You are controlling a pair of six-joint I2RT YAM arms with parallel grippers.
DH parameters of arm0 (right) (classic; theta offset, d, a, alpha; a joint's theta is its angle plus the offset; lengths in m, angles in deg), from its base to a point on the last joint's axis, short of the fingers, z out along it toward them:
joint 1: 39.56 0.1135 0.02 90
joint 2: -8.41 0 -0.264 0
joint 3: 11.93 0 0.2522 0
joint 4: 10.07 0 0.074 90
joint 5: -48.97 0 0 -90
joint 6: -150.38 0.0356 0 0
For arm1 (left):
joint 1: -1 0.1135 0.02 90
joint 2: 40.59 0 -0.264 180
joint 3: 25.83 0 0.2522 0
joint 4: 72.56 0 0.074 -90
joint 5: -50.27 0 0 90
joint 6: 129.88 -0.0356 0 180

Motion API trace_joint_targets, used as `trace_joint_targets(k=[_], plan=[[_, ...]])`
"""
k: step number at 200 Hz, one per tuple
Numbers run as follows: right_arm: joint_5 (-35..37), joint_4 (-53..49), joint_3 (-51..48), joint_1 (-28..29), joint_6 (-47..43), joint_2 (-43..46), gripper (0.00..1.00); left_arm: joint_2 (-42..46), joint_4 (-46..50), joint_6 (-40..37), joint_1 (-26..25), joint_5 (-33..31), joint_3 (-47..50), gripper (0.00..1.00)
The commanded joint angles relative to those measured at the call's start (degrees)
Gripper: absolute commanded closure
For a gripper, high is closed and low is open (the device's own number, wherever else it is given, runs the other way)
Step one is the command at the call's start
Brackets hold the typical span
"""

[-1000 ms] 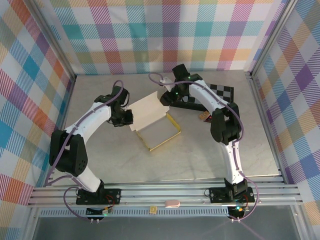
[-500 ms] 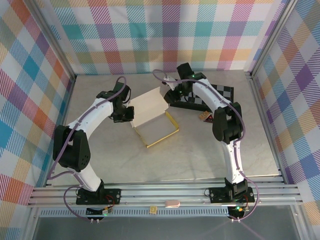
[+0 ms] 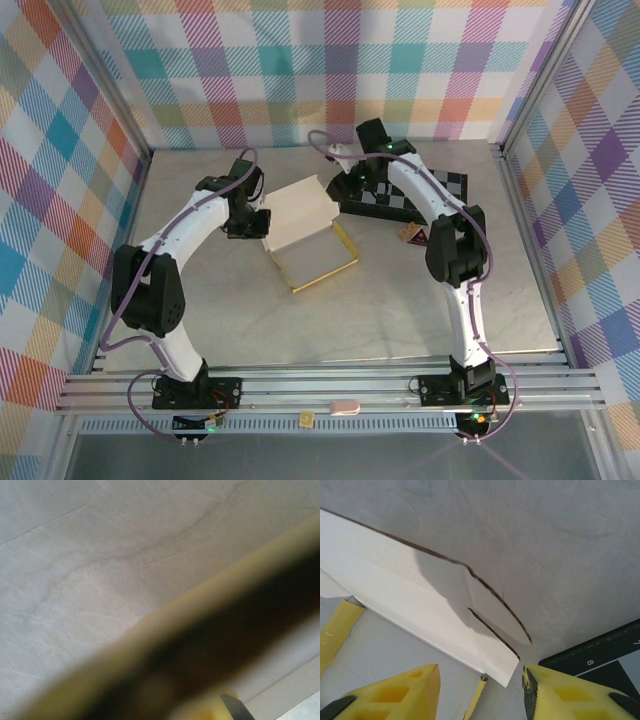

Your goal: Fold the paper box

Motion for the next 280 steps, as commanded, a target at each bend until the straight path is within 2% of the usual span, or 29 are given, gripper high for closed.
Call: trace_joint_targets(k=[1,20,44,65,85,118,160,250,280], plan=[[-6.15,-4.42,0.2,-1.68,-1.0,2.3,0.52,-1.92,1.5,-8.22,-0.24,-0.25,-2.75,1.0],[-8.98,-5.66,-1.06,-3.0,0.88,3.53,0.51,-3.94,0.85,-15.49,-0.58,2.37,-5.14,1.0],[-8.15,-7.35,-3.52,-4.16,1.53,6.01,0.51,-6.6,2.02,-24.4,-0.85,3.53,-9.1,1.0],[-8.72,-5.74,-9.39,-5.12,1.64,10.19,0.5,-8.39,3.15,-28.56,-0.94,4.53,-11.86,1.0],[-9.48,-4.3,-15.14,-5.72,0.78,13.35,0.51,-9.3,3.2,-29.04,-0.98,4.59,-13.16,1.0],[-7.08,-3.81,-18.71,-5.71,-0.79,14.18,0.54,-9.68,2.79,-29.05,-1.18,5.22,-13.34,1.0],[-3.82,-2.31,-16.86,-5.55,0.57,12.49,0.56,-9.93,2.55,-27.99,-1.56,5.12,-13.39,1.0],[4.09,0.3,-19.51,-3.21,1.19,11.34,0.62,-9.95,1.88,-25.79,-1.82,5.21,-13.3,1.0],[3.4,1.29,-20.11,-2.86,2.06,12.03,0.72,-10.16,1.79,-24.91,-1.82,5.05,-13.55,1.0]])
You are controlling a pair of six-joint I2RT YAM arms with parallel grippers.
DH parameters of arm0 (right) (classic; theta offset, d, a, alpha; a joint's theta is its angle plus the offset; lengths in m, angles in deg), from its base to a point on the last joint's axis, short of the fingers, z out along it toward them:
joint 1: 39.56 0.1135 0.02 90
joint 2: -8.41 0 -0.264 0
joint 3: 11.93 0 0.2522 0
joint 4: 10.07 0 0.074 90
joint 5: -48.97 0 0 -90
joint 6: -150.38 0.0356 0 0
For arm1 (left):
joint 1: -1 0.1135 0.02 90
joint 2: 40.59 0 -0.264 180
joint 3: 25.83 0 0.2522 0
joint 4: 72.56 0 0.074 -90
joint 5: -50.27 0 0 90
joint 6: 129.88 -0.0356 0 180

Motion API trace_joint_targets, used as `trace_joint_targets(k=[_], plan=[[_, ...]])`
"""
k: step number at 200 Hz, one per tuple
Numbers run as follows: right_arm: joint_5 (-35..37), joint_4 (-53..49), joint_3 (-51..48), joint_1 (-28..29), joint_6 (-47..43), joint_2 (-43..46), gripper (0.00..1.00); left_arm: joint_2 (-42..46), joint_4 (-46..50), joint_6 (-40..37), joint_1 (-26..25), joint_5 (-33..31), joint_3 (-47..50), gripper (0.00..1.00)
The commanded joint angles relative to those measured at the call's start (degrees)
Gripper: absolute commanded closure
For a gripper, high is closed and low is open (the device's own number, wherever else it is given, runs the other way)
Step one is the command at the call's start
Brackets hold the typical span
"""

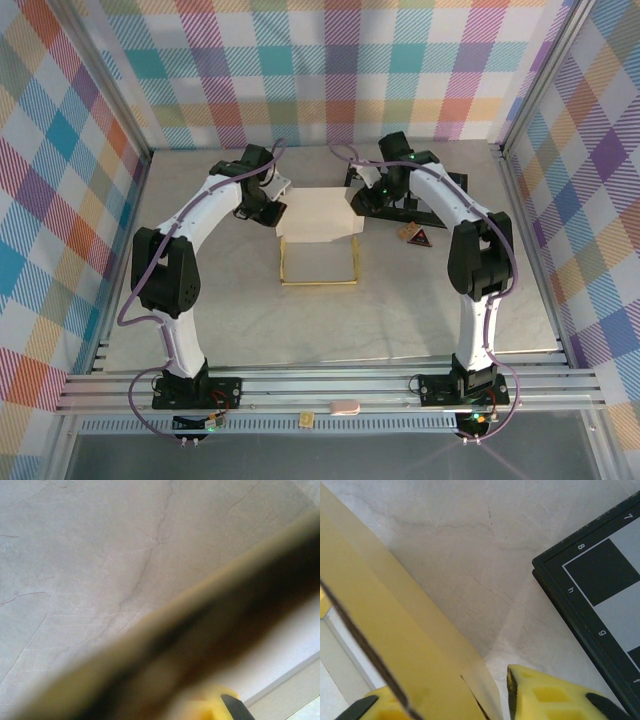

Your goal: Fold the paper box

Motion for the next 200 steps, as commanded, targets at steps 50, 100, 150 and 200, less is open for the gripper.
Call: trace_joint_targets(k=[50,100,150,200], plan=[[2.67,0.84,-3.36,1.33,2.77,2.18,0.76,-1.75,1.62,5.03,-0.66,-0.89,-3.05,1.0],[4.31,1.56,-3.92,3.07,4.57,2.84,0.9,-1.73,1.23,7.93,-0.66,-0.53,-3.48,1.0],[14.15,1.5,1.85,6.42,13.51,-0.32,1.0,-1.93,0.6,16.56,-0.84,-3.49,-4.63,1.0],[23.54,7.37,3.32,9.96,35.67,-0.14,1.0,-0.59,-4.53,35.05,-0.86,-8.03,-2.57,1.0]])
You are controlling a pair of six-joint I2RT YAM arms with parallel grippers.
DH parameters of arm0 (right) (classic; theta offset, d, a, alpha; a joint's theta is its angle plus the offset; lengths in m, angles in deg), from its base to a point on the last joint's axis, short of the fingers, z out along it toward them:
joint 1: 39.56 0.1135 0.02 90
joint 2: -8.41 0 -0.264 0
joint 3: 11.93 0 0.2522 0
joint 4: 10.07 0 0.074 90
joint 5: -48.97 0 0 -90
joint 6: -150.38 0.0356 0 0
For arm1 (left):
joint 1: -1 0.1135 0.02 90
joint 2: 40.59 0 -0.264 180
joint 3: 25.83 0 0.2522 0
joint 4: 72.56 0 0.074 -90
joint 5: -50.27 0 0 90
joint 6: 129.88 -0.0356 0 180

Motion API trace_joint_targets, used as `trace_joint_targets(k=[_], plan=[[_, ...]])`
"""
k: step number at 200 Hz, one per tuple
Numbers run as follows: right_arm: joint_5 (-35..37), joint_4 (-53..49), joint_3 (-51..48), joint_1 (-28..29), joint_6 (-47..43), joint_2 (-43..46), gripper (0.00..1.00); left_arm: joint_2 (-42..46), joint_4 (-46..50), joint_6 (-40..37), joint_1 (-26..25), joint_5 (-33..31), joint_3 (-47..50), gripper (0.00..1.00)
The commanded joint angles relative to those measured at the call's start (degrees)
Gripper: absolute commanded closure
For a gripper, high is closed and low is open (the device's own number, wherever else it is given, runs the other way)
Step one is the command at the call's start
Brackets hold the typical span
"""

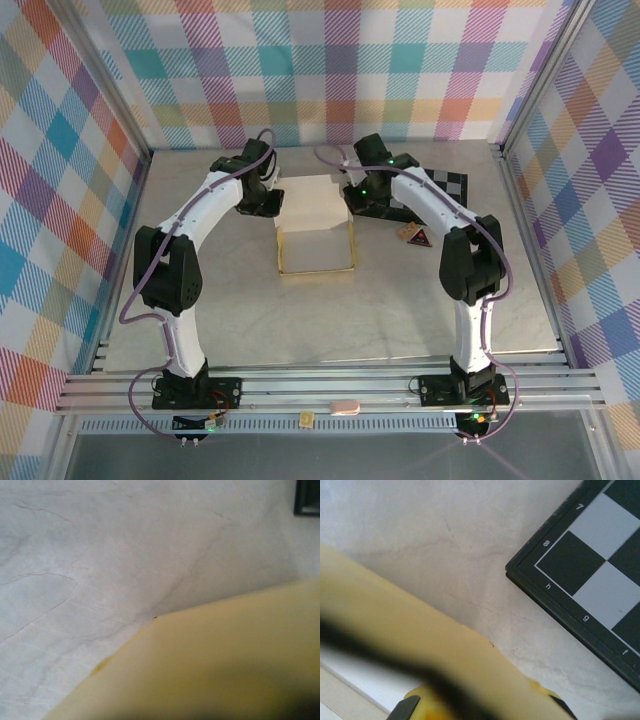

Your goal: Fold the paper box

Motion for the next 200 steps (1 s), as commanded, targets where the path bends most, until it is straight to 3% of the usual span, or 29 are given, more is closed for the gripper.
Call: trace_joint_targets(k=[1,29,66,98,155,176,200], plan=[[5.26,5.54,0.97,1.92,14.57,-0.26,1.0,0.65,-2.98,12.07,-0.78,-2.48,0.49,1.0],[8.94,12.47,-0.18,4.81,21.35,-0.54,1.0,0.48,-6.03,16.94,-0.77,-2.5,0.7,1.0],[12.46,18.67,0.23,7.08,22.84,-3.22,1.0,0.37,-9.93,18.4,-0.77,-2.76,1.22,1.0],[12.05,30.98,-7.59,7.18,22.46,-1.79,1.0,1.22,-15.29,17.18,-0.68,-2.78,5.16,1.0],[7.37,49.33,-21.49,7.31,17.91,1.82,1.0,9.31,-37.49,14.27,-0.6,-1.23,23.49,1.0],[7.92,50.69,-24.64,7.59,18.04,2.63,1.0,12.33,-44.52,14.17,-0.66,-0.56,29.83,1.0],[9.18,48.33,-25.32,8.11,17.26,3.08,1.0,13.34,-46.31,13.62,-0.68,0.54,32.48,1.0]])
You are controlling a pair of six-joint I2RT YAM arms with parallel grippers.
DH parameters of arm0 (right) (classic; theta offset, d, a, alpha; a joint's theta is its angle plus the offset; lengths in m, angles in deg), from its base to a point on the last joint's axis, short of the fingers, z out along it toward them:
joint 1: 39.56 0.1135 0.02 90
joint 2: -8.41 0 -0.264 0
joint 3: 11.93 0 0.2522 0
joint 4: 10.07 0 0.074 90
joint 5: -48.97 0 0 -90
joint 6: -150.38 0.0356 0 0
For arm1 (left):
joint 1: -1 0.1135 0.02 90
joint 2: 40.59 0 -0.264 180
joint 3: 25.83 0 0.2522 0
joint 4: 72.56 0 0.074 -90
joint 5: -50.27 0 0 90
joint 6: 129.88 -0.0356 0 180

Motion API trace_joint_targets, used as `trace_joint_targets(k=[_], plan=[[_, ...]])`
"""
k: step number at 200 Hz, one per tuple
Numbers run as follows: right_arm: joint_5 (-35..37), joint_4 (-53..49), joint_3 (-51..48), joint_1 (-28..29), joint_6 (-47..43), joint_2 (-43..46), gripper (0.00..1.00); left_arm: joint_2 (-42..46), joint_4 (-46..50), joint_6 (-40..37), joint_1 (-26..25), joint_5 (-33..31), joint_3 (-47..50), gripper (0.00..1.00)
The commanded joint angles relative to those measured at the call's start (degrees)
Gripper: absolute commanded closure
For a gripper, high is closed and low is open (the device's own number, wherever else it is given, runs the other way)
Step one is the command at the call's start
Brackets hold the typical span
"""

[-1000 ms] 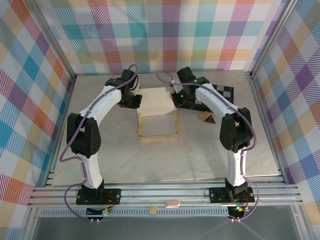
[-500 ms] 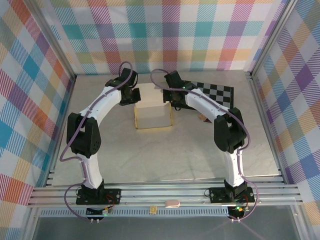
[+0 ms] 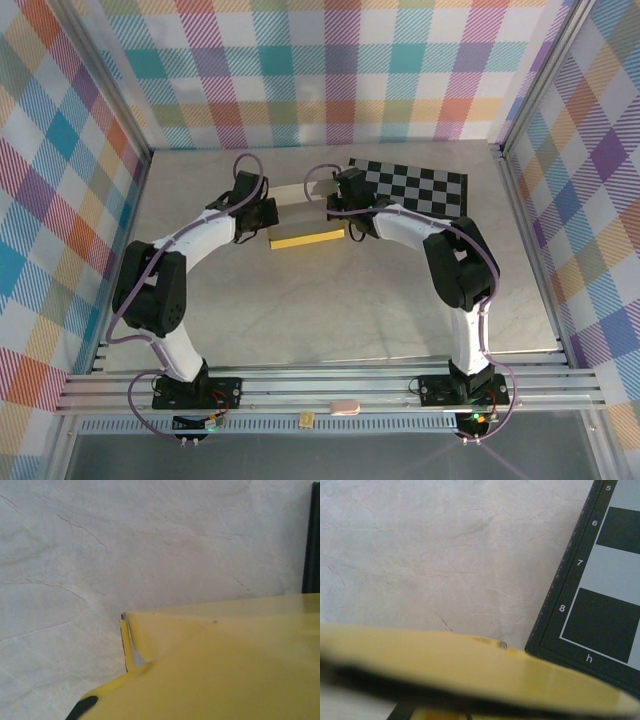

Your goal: Fold the paper box

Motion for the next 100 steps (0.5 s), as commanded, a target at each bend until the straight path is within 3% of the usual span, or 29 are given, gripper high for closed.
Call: trace_joint_targets(k=[1,100], plan=[[-3.39,2.77,-1.03,1.86,-0.69,1.88,1.0,2.04,-8.58,-1.07,-0.79,5.16,1.93,1.0],[0.39,-6.16,0.37,3.27,0.08,2.94,0.97,3.29,-7.75,-4.24,-4.52,-1.02,9.27,1.0]])
